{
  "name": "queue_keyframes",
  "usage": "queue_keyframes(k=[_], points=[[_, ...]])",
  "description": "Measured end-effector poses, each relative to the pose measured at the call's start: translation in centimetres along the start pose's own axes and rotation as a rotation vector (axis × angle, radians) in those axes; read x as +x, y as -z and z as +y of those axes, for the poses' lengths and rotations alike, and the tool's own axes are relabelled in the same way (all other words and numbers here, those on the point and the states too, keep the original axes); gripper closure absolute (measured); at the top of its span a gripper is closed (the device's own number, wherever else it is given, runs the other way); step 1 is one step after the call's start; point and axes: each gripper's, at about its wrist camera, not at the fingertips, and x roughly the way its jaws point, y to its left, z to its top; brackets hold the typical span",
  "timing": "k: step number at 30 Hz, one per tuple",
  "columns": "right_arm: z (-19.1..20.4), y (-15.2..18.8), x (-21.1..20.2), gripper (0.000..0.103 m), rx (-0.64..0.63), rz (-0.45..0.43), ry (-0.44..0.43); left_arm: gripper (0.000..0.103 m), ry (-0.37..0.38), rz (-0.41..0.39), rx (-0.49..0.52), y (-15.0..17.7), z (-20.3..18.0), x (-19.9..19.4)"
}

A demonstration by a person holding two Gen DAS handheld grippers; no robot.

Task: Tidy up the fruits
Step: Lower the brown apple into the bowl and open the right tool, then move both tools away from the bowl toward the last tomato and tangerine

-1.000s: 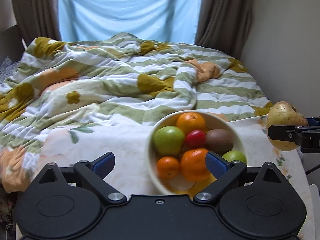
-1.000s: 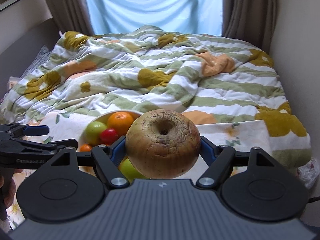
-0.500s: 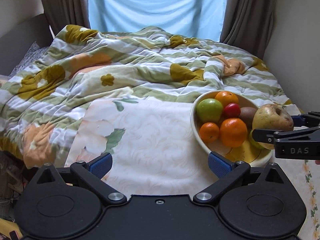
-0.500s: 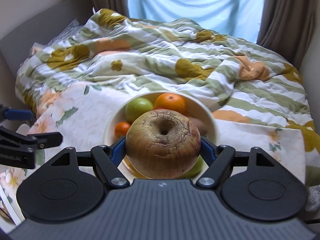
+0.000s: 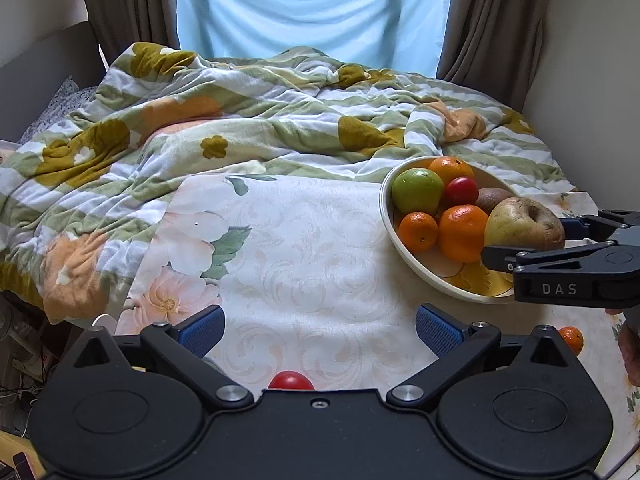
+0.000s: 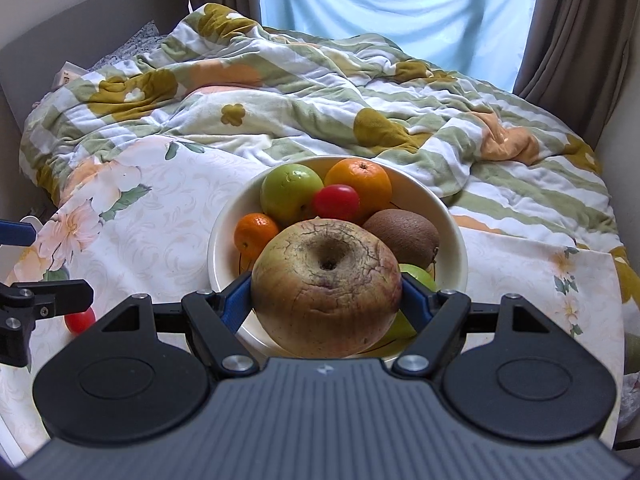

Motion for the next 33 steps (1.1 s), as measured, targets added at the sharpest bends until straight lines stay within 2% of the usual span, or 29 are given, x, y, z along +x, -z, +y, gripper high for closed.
queue_keyframes(k=[7, 9, 11, 14, 20, 33], points=[[0.3, 0.5, 0.5, 0.012, -0.021, 0.017, 0.006, 0.0, -0.007, -0.006, 0.0, 0.1, -0.1, -0.2], [0.5, 0.6, 0.6, 0.007, -0.036, 0.027, 0.015, 0.0, -0.012, -0.009, 0.001, 0.3, -0.1, -0.4], [0.9, 0.8, -0.3, 0.0, -0.062, -0.022, 0.032, 0.0, -0.018, -0.012, 0.002, 0.4, -0.1, -0.6], [1.1, 0.7, -1.3, 0.0, -0.096, -0.079, 0.056, 0.0, -0.023, -0.017, -0.002, 0.7, -0.2, -1.1], [0.7, 0.6, -2.5, 0.0, -0.084, -0.077, 0.045, 0.0, -0.047, -0.035, 0.0, 1.1, -0.7, -2.6], [-0.2, 1.3, -10.5, 0.0, -0.011, -0.121, 0.026, 0.0, -0.061, -0.138, 0.008, 2.2, -2.5, -9.1]])
